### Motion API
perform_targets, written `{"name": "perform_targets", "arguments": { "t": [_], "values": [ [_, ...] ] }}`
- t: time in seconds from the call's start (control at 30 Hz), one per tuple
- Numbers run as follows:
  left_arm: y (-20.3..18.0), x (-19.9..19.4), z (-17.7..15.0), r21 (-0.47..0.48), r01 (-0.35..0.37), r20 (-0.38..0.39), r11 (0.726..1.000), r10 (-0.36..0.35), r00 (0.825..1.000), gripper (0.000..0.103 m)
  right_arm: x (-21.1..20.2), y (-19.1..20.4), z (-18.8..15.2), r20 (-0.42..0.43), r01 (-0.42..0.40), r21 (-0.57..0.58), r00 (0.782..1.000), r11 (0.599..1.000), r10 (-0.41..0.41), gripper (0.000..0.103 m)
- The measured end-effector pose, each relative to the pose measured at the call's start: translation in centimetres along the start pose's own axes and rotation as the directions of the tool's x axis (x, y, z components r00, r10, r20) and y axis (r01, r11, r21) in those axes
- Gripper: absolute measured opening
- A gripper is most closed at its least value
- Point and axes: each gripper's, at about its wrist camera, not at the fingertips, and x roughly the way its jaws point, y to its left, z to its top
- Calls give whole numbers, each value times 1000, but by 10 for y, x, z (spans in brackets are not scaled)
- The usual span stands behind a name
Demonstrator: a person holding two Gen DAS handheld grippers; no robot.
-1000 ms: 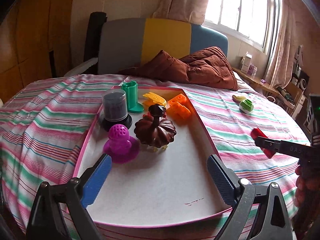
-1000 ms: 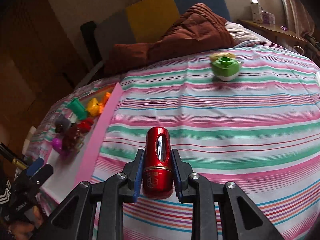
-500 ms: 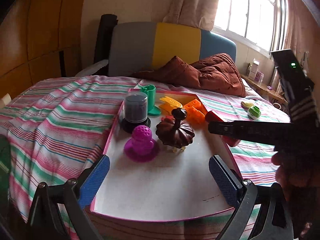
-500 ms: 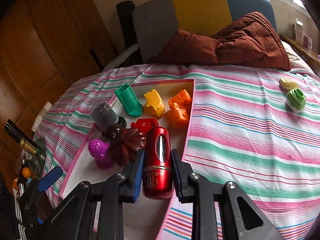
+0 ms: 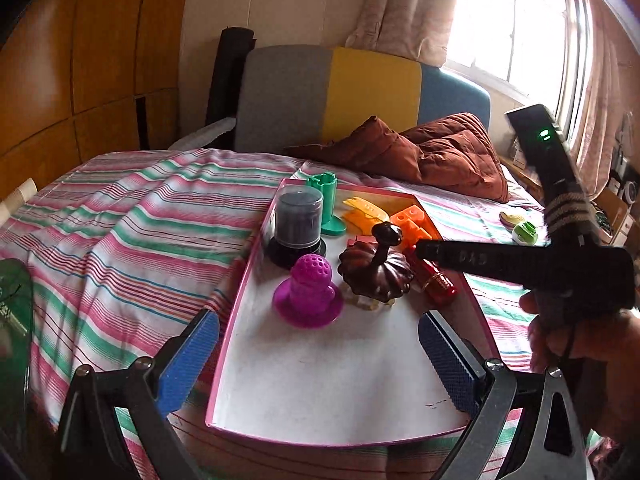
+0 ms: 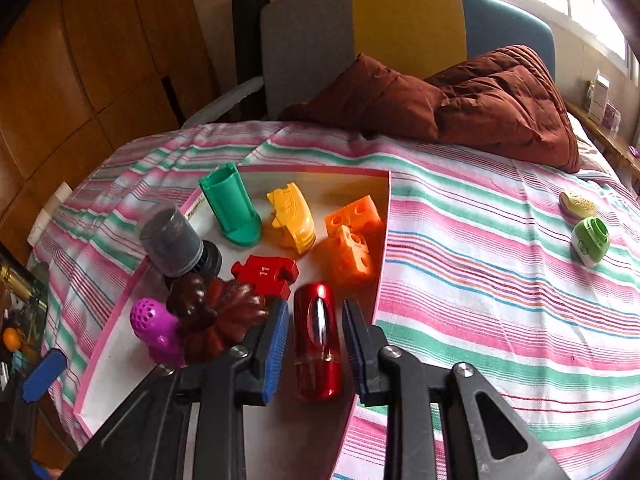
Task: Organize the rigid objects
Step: 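Carry the red cylinder into the tray and open the right tool, then move the open right tool back toward the green and yellow toys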
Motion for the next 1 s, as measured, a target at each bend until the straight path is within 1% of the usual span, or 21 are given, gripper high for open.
{"name": "perform_targets", "arguments": {
  "t": [0.07,0.2,0.3,0.47,0.63,0.77,0.87,1.0],
  "values": [
    [0,0,0,-3,1,0,1000,-1,1000,101,-7,-3,-1,16,-13,13,1000,1000,13,31],
    [1,0,0,-10,17,-4,1000,-17,1000,101,-27,-7,-7,69,-5,8,998,1000,4,31],
    [1,1,0,-23,36,-17,999,-36,999,101,-38,-12,-12,86,18,9,996,1000,-18,31],
    [1,1,1,-66,87,-40,994,-90,995,101,-51,-33,-25,87,34,60,995,998,-39,32],
    [-5,-4,2,-73,137,-31,988,-139,990,102,-56,-61,-43,63,89,91,993,992,-95,33],
    [-13,-7,2,-62,174,-30,983,-176,984,103,-57,-89,-57,31,130,133,990,983,-135,33],
    [-22,-10,1,-42,196,-32,980,-198,980,103,-57,-108,-66,10,155,162,987,974,-159,33],
    [-36,-13,0,-5,203,-32,979,-203,979,103,-58,-129,-77,-4,180,200,983,963,-182,33]
  ]
}}
